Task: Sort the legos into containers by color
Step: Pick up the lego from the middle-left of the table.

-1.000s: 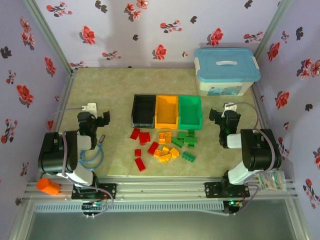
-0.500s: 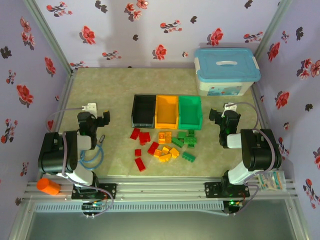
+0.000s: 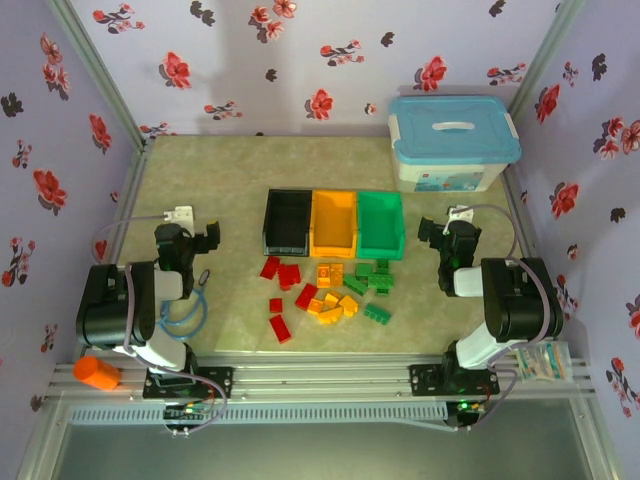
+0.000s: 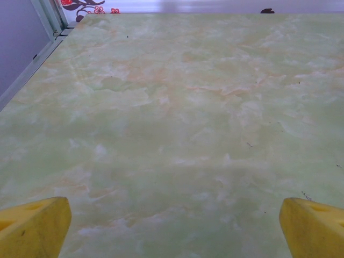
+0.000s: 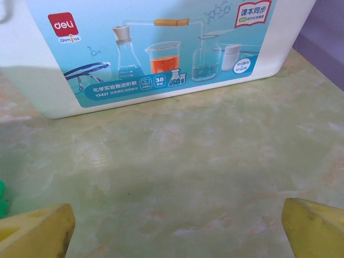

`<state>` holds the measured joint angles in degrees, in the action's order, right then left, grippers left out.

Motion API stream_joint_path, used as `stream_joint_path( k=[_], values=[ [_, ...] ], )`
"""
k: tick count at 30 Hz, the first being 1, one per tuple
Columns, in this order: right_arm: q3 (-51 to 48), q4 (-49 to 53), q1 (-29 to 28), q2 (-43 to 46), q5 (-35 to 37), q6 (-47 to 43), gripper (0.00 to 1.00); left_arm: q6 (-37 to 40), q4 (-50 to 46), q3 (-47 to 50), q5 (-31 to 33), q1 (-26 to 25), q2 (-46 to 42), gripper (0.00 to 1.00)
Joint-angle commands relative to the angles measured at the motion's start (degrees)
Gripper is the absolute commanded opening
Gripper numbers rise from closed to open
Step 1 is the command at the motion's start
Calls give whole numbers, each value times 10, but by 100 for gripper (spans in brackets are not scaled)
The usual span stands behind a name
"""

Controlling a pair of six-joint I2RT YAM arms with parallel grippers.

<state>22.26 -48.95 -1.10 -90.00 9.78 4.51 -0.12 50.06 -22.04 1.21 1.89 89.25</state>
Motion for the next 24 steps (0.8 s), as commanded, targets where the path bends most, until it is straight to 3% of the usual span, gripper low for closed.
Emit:
stream_joint_path(
  k=[1,6,8,11,14,16,17,18,19,20,21,24],
  values=[
    [4,-9,1,7,-7,5,99,-7,-2,-9,-7,-1,-9,100],
    [3,-12,1,8,-12,0,99,-7,1,-8,8,-5,-10,100],
    [27,49,-7,40,-32,-19,99,-3,-5,1,92,-33,-42,100],
    [111,264,-45,144,-23,-39,99,-7,-152,-35,170,-70,-129,100],
    [110,245,-57,214,-57,-40,99,-79,-329,-108,177,-83,-187,100],
    [95,218,-59,248,-24,29,99,-154,-386,-140,179,-82,-201,100],
    [98,267,-57,261,27,127,99,-183,-413,-153,170,-80,-204,100],
    [109,388,-56,279,83,262,99,-202,-446,-170,131,-77,-209,100],
    [105,399,-42,285,48,304,99,-208,-465,-182,86,-75,-213,100],
    [96,366,-38,286,-31,275,99,-219,-476,-190,61,-78,-214,100],
    [99,366,-47,290,-53,277,99,-231,-497,-200,57,-88,-217,100],
    [132,441,-70,297,-57,283,99,-218,-564,-227,78,-142,-225,100]
  ],
)
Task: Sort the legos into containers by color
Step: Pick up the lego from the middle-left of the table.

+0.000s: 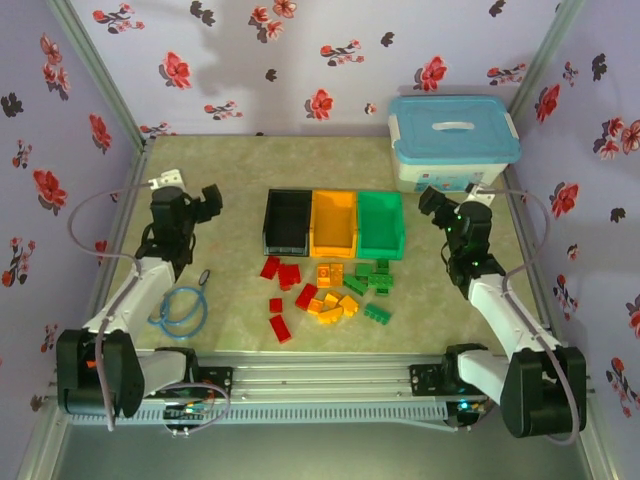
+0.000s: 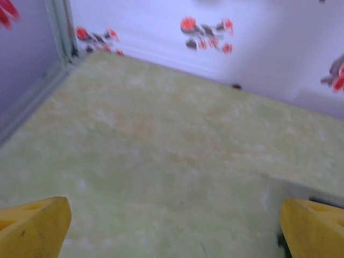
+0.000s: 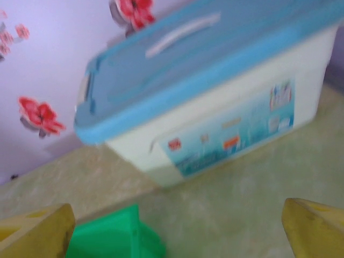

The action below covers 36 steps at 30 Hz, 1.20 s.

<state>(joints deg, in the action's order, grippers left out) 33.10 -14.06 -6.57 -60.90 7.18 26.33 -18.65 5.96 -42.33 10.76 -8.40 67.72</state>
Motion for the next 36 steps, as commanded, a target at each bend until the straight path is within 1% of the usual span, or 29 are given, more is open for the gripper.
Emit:
stream_joint_path(
  k=[1,3,7,12,16,18,21,25,31,34,36],
  values=[
    [36,121,-20,9,-32,63,99,-37,-146,-33,-10,-58,-12,100],
    [55,163,-25,10,-44,62,99,-43,-180,-43,-8,-93,-15,99],
    [88,240,-40,7,-75,53,99,-54,-239,-52,18,-163,-30,96],
    [112,308,-77,6,-71,32,99,-104,-289,-42,22,-242,-35,92],
    [119,331,-98,7,-86,23,99,-160,-296,-11,22,-300,-19,91],
    [116,325,-105,8,-102,23,99,-182,-307,-8,22,-323,-4,89],
    [117,322,-120,4,-96,27,99,-205,-320,-8,22,-352,20,88],
    [116,322,-129,-6,-101,31,96,-239,-352,-10,21,-381,48,83],
    [105,320,-146,-11,-98,34,93,-301,-386,-3,22,-445,70,80],
    [103,320,-151,-12,-93,33,92,-324,-389,8,22,-463,80,79],
    [101,317,-152,-12,-91,34,92,-336,-389,14,21,-469,91,76]
  ],
)
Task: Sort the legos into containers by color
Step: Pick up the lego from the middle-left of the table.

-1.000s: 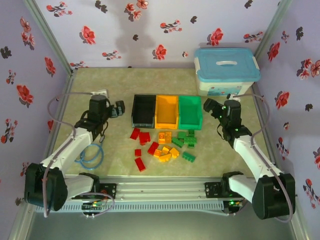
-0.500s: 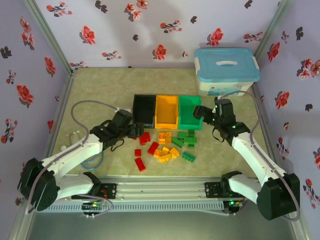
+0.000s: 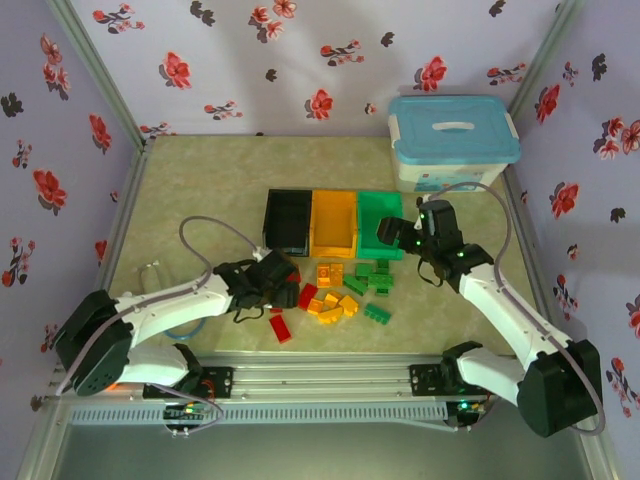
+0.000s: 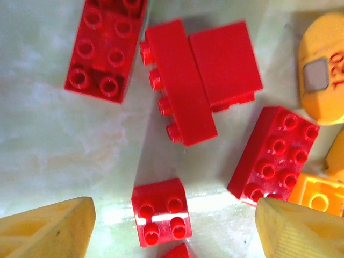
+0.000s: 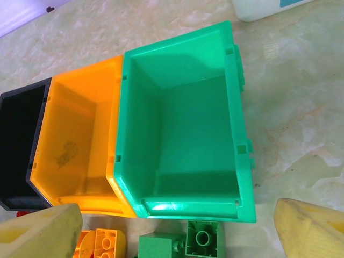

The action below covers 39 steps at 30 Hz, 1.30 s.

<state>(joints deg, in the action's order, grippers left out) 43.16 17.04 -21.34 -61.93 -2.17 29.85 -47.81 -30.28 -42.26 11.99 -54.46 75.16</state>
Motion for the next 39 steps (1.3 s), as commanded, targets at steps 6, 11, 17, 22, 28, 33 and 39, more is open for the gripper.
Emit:
stream_joint_path(
  k=[6,11,17,22,28,33,39],
  values=[
    [2,-3,-9,-9,-4,6,90,-47,-23,8,9,-14,45,69],
    [-1,-3,-11,-5,-1,10,88,-47,-14,6,-1,-14,57,62],
    [-17,-17,-12,-1,-4,21,87,-50,5,10,-6,-14,71,55],
    [-17,-16,-13,1,-6,23,86,-50,11,5,-6,-14,89,45],
    [-22,-19,-13,5,-4,28,85,-43,-7,-11,3,-14,98,30],
    [-24,-22,-15,6,-4,29,84,-40,-40,-27,26,-14,74,27],
    [-22,-23,-15,4,-6,28,84,-26,-83,-66,59,-14,21,26]
  ],
)
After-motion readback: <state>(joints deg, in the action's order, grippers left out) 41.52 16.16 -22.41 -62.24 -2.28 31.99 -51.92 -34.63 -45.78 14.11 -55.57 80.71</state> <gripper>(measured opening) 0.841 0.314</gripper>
